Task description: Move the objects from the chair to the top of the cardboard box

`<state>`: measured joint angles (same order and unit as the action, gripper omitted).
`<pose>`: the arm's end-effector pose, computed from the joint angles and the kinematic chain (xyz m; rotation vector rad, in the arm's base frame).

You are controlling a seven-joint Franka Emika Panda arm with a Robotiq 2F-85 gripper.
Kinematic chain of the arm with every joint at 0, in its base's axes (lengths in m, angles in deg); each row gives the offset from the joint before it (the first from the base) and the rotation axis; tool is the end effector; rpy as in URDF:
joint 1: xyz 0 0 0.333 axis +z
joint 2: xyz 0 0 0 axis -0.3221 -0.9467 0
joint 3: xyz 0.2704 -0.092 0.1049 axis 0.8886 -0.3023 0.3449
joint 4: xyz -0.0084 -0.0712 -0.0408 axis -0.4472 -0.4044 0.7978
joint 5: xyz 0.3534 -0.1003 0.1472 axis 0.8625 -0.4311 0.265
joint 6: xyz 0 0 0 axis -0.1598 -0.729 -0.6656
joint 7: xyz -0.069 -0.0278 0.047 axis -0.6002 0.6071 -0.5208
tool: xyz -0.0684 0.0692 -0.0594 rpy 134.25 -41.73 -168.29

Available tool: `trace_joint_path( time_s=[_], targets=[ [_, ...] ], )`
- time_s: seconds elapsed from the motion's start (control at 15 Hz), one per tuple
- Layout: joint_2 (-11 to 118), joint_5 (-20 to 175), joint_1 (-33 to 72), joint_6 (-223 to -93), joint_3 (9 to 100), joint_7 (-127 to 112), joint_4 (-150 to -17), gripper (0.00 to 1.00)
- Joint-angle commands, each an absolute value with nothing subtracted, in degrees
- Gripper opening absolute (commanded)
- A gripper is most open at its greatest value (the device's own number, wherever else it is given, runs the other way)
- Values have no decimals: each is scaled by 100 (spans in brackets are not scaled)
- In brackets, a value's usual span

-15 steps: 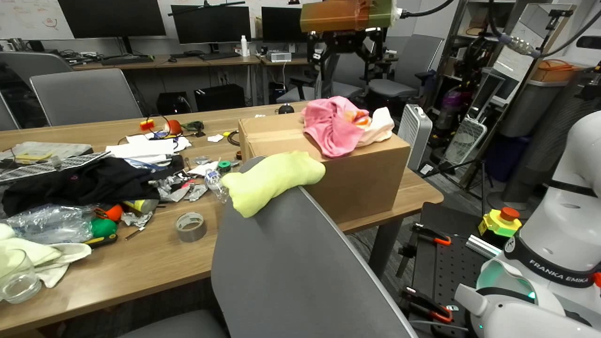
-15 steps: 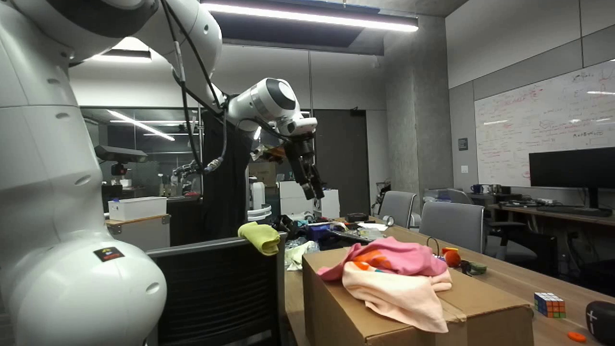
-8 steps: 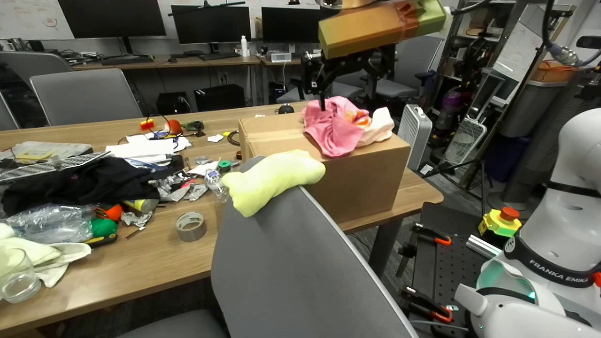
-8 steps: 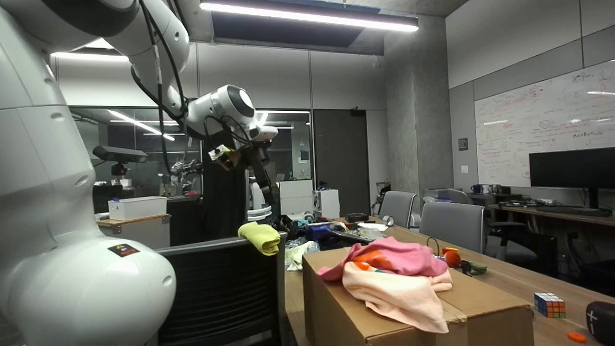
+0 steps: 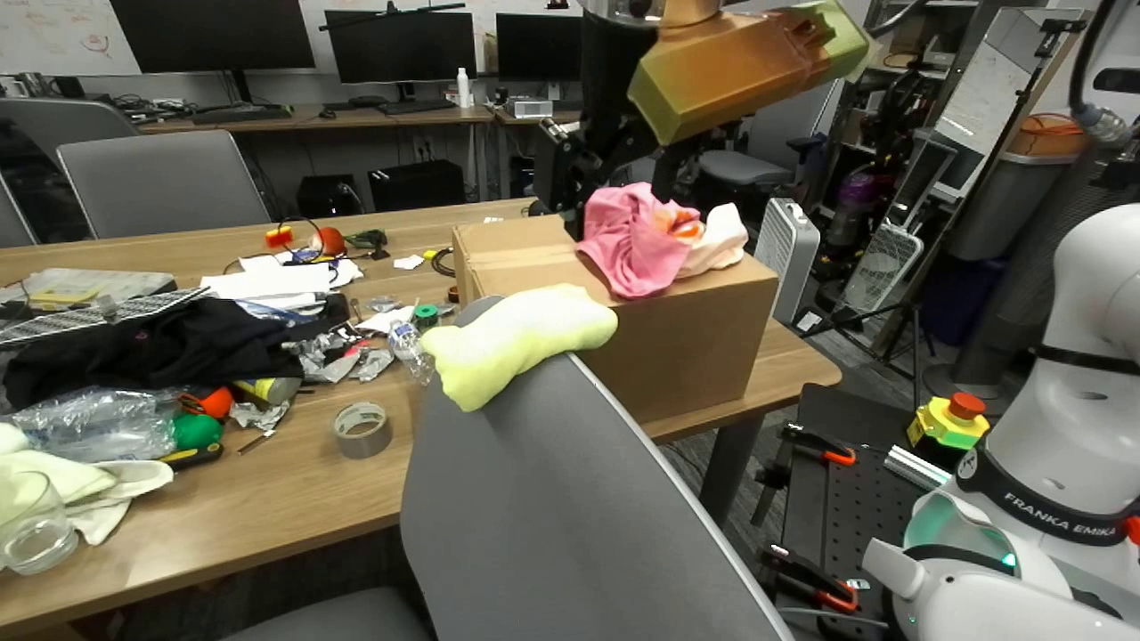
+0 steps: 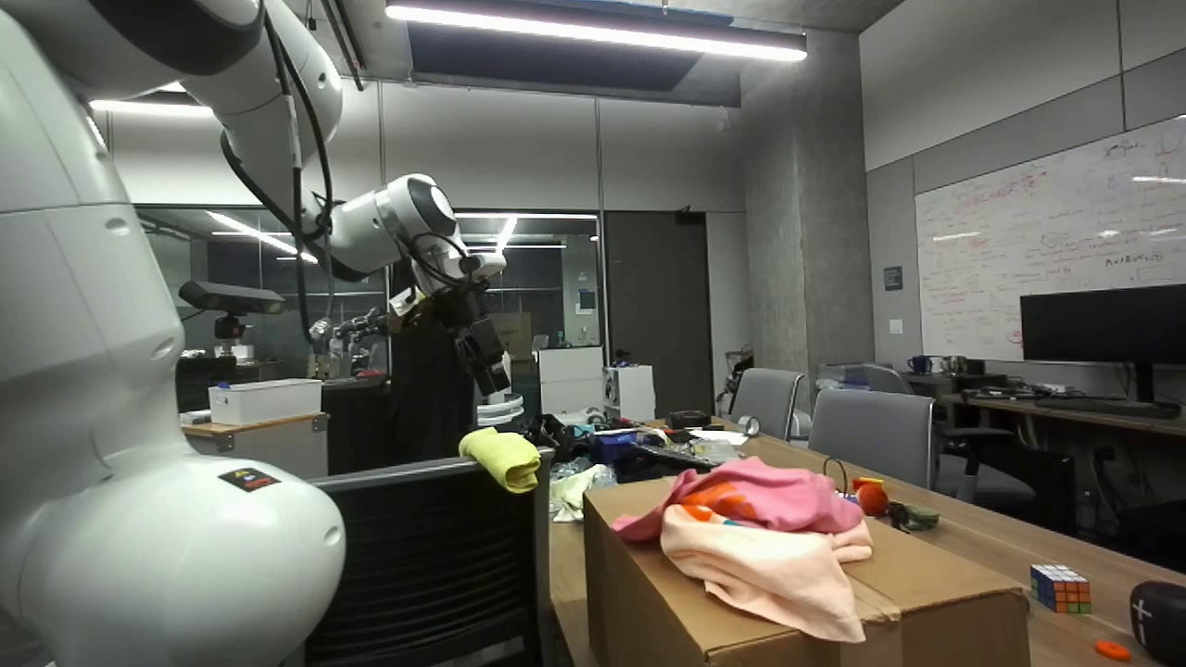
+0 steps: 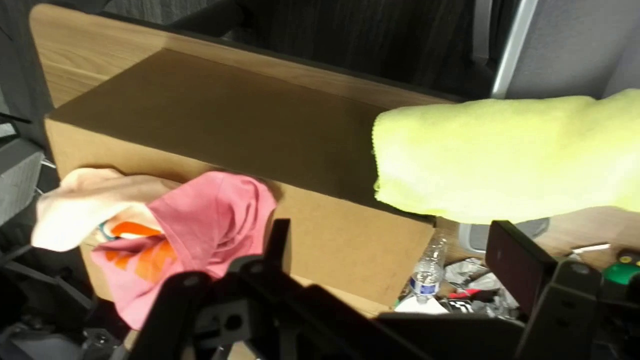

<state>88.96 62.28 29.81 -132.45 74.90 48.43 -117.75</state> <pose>0.4206 0.2024 0.4979 2.7500 -0.6887 0.4036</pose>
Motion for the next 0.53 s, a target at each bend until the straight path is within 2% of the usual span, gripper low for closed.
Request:
trace_joint_path(
  time_s=[0.0, 0.47],
  targets=[
    [8948, 6883, 3099, -14015, 7441, 4427, -11915, 100],
    [8629, 8286, 3320, -14087, 7533, 3535, -11918, 100]
  ],
)
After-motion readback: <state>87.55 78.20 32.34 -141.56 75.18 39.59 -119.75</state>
